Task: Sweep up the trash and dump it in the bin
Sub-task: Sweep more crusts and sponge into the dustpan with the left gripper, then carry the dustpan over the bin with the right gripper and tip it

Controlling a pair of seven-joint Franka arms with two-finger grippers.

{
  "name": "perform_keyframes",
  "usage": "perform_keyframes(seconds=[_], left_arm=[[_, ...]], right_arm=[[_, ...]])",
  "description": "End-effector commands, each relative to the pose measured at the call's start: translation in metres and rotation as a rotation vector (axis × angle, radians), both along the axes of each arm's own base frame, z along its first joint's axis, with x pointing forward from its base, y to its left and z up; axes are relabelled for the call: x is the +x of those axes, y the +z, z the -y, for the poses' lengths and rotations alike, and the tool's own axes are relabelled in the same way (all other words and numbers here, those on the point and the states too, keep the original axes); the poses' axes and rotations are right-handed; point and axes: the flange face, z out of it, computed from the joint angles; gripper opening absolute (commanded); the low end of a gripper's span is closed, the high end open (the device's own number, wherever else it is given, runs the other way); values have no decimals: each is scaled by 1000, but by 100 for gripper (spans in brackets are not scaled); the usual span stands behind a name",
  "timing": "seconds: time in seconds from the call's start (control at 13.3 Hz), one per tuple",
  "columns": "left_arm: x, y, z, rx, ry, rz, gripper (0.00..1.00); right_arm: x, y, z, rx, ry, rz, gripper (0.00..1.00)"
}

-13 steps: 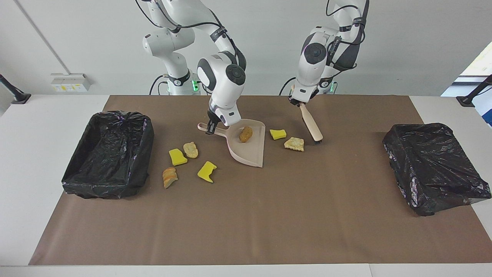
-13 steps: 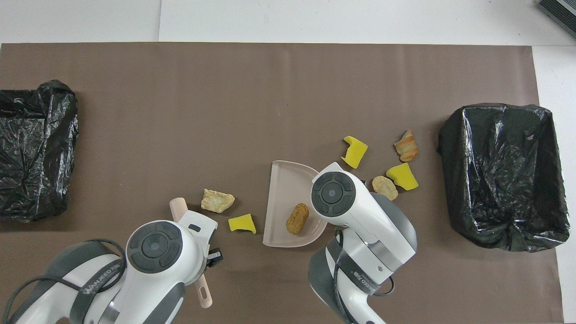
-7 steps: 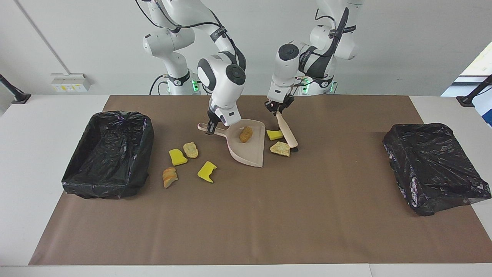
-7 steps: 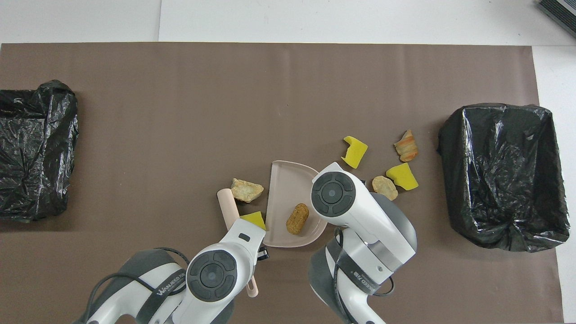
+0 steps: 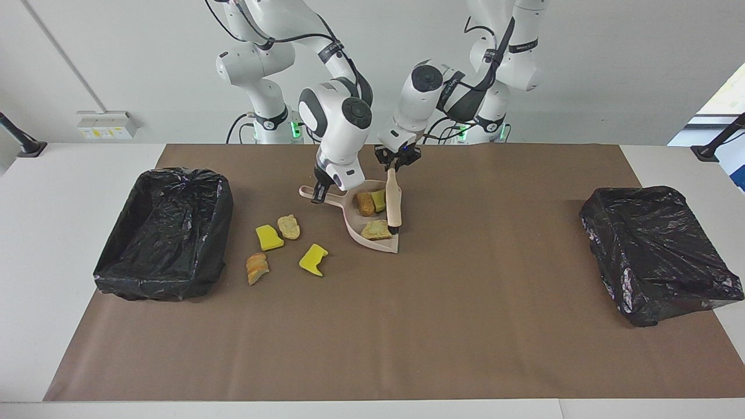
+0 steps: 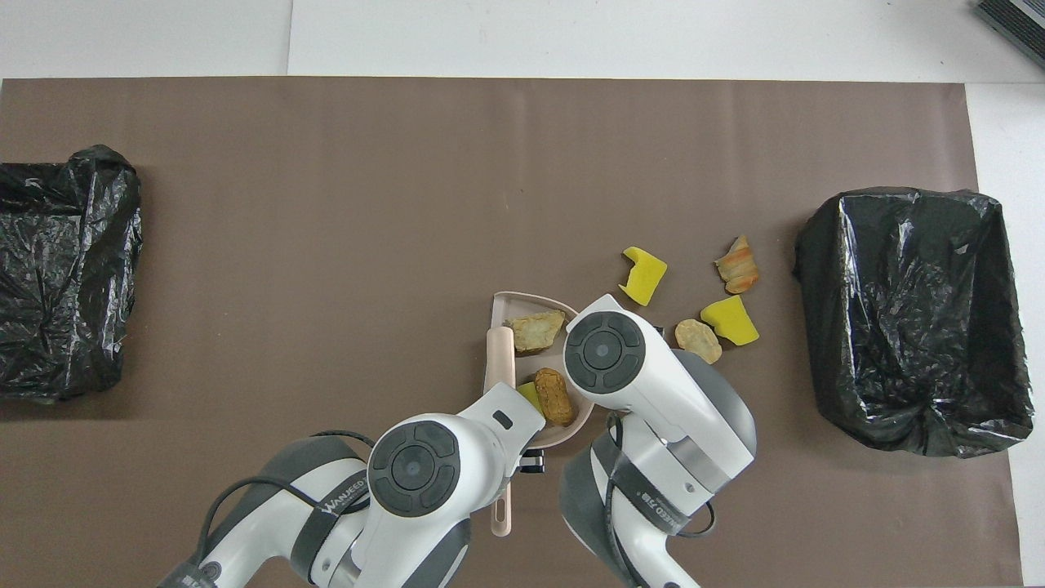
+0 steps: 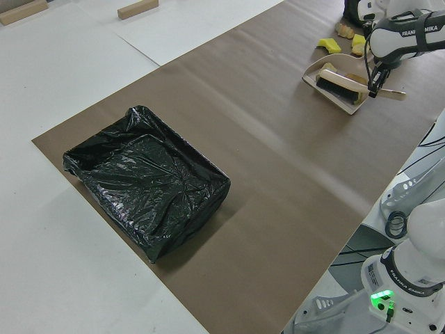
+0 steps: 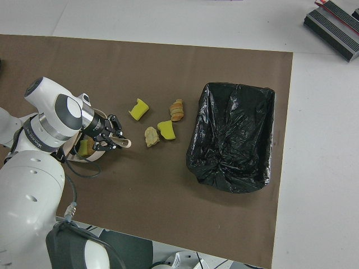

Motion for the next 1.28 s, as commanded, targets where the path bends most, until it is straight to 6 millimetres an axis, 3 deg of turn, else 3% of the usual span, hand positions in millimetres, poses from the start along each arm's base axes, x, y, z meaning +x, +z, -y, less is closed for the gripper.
perform_keyframes(seconds=[0.0, 0.15, 0.23, 0.45, 0.68, 0.9, 1.21], left_arm=[[11, 16, -7, 1, -9, -26, 0], [22, 42, -41, 47, 10, -50, 0], [17, 49, -51, 75, -1, -72, 0], [-4, 47, -73, 161, -15, -60, 0], [-33, 39, -95, 202, -33, -38, 0], [-42, 42, -88, 177, -28, 17, 0], [-51, 33, -87, 157, -30, 48, 0]], right_arm=[[3, -1, 0, -4, 26, 13, 0], [3, -1, 0, -4, 26, 13, 0], [3, -1, 0, -3, 25, 12, 0], [6, 5, 1, 5, 18, 17, 0], [20, 32, 22, 30, -16, 32, 0], [30, 57, 48, 100, -44, 20, 0], [56, 109, 109, 121, -80, -10, 0]])
